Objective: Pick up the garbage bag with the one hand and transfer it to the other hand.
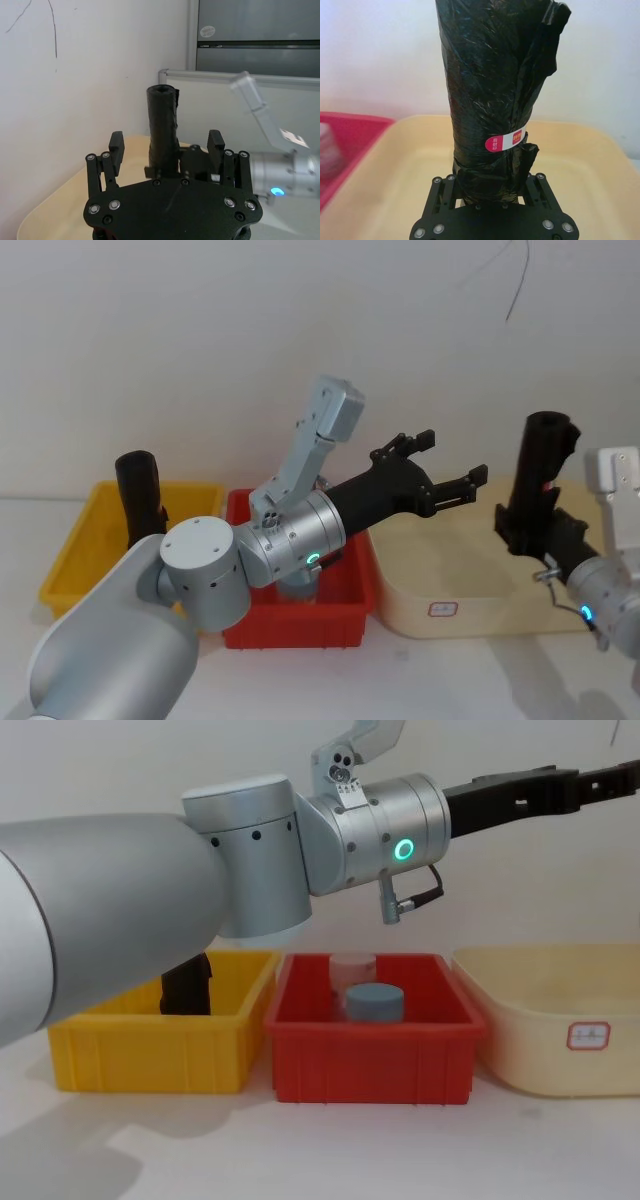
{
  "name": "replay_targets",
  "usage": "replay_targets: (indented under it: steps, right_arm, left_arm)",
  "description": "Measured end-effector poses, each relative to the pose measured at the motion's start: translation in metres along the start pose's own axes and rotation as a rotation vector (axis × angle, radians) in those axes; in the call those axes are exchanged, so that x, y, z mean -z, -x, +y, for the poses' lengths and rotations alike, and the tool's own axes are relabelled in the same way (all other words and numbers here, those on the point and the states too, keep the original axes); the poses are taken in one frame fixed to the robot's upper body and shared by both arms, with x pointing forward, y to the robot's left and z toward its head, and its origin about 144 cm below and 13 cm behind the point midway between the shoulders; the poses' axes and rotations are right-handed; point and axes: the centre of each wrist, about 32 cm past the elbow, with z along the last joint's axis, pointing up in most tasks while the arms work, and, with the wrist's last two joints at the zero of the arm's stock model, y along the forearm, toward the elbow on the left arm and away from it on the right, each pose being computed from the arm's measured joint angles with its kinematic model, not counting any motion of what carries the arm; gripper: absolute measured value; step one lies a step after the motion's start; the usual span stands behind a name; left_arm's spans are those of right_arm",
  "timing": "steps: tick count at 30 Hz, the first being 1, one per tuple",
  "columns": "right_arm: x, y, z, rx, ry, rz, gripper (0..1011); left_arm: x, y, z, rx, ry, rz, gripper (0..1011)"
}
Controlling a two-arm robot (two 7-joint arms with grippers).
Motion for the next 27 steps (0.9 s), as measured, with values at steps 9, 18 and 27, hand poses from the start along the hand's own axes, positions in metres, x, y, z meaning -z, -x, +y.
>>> replay_targets:
  steps: [9,18,27]
  right_arm:
    - [-0.011,-0.033,0.016,0.086,0.052,-0.008,629]
    - [-0.023,-0.052,0.021,0.154,0.089,-0.061,885]
    - [-0.04,-0.05,0.016,0.179,0.066,-0.153,1000]
  left_arm:
    - [0.0,0.0,0.0,0.0,0.0,0.0,1001]
    - [-0.001,0.001,0.006,-0.028,0.008,-0.011,1001]
    - [-0.004,0.003,0.025,-0.115,0.022,-0.051,1000]
